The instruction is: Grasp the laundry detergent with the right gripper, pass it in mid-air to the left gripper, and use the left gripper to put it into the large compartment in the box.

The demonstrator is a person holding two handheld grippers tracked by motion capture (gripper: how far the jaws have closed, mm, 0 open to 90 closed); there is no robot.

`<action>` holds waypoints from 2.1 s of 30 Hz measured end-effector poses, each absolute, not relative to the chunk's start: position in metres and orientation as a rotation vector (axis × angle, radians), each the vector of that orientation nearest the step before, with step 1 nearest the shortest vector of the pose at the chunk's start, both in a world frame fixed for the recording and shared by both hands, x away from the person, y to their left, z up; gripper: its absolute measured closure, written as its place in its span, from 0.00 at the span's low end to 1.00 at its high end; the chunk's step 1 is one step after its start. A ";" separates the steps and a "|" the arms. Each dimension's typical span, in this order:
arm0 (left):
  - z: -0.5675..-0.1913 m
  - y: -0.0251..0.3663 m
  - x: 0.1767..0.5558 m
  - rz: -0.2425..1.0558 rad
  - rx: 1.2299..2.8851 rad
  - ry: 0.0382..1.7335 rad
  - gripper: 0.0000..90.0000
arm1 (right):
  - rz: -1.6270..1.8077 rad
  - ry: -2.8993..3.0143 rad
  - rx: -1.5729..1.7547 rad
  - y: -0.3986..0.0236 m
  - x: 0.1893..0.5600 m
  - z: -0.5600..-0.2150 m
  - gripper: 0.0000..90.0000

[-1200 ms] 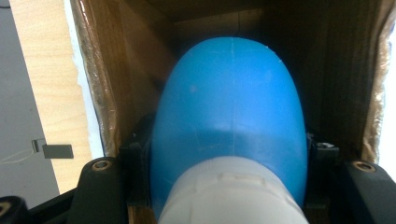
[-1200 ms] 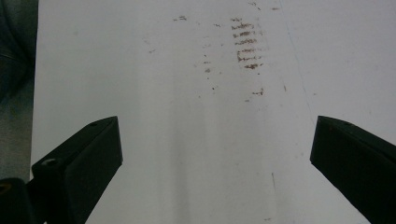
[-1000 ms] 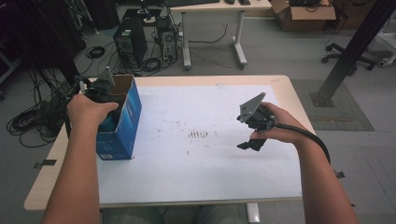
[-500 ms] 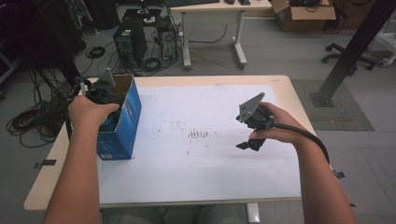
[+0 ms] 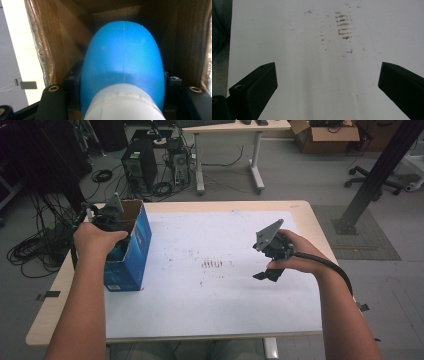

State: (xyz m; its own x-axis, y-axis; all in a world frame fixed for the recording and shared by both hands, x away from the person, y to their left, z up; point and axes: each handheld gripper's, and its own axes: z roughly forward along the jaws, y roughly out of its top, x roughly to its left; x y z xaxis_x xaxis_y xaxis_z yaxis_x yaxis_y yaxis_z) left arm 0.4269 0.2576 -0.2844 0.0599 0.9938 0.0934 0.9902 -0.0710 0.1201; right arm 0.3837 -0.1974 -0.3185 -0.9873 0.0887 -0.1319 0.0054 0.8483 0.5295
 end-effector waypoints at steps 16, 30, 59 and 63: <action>-0.274 0.256 0.426 0.260 2.268 2.126 0.35 | 0.828 2.863 0.076 -0.196 0.384 -0.318 0.02; -0.258 0.252 0.423 0.312 2.260 2.129 0.29 | 0.837 2.851 0.074 -0.198 0.382 -0.314 0.02; -0.225 0.243 0.417 0.392 2.310 1.985 0.15 | 0.830 2.841 0.078 -0.202 0.377 -0.307 0.02; -0.220 0.238 0.418 0.395 2.320 1.955 0.11 | 0.824 2.840 0.081 -0.204 0.376 -0.306 0.02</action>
